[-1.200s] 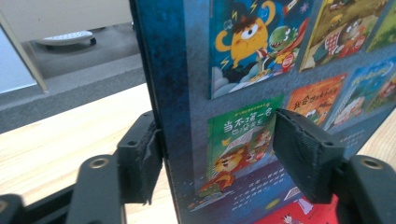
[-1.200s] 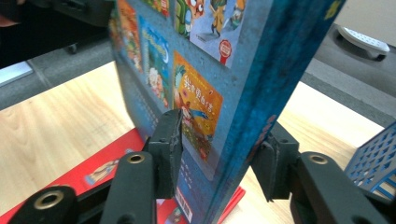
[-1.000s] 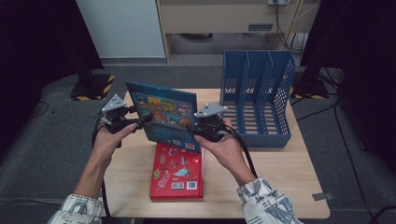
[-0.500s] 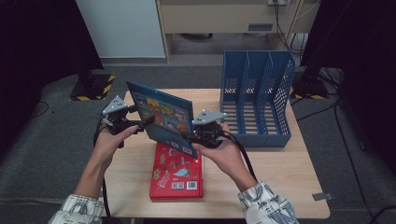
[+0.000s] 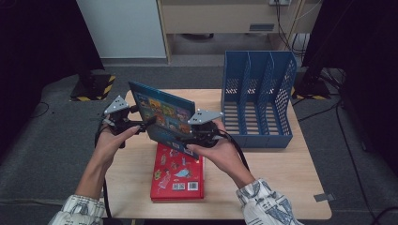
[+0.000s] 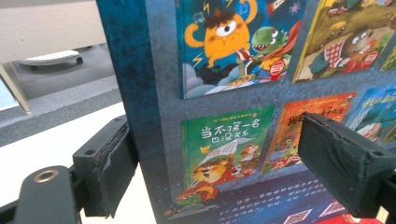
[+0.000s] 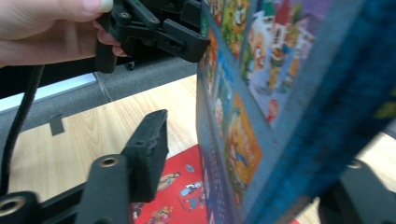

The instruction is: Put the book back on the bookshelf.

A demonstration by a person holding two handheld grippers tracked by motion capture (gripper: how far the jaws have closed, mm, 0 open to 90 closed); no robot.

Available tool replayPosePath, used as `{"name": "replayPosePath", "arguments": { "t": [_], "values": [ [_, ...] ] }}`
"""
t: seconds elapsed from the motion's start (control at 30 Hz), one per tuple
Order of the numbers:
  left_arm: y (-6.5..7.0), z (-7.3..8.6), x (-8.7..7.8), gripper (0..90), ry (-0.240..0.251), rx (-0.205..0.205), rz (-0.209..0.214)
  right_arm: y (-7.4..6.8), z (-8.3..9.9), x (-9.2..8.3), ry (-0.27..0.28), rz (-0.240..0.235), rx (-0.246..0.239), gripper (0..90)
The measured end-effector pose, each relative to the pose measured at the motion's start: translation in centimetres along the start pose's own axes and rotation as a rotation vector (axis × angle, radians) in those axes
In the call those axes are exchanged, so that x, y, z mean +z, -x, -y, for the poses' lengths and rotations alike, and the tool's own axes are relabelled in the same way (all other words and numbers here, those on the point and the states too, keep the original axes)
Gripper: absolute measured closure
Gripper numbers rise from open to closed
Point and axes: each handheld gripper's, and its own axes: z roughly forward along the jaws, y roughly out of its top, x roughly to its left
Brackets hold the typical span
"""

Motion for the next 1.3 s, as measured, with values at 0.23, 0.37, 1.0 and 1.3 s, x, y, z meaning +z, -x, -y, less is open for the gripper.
{"name": "replayPosePath", "arguments": {
  "t": [0.23,0.37,1.0,1.3],
  "values": [
    [0.5,-0.1,0.4,12.8,-0.001,0.010,0.029,-0.3,-0.2,-0.7,0.010,0.002,-0.005,38.7],
    [0.8,-0.1,0.6,12.7,0.004,0.014,0.041,-0.1,-0.3,-1.3,0.040,-0.034,-0.018,34.5],
    [1.0,-0.2,0.8,12.8,0.004,0.013,0.047,1.6,-1.7,-1.6,0.052,-0.034,0.007,68.0],
    [1.1,-0.2,0.8,12.7,0.003,0.011,0.044,2.1,-2.9,-1.7,0.074,-0.048,0.018,73.1]
  ]
}}
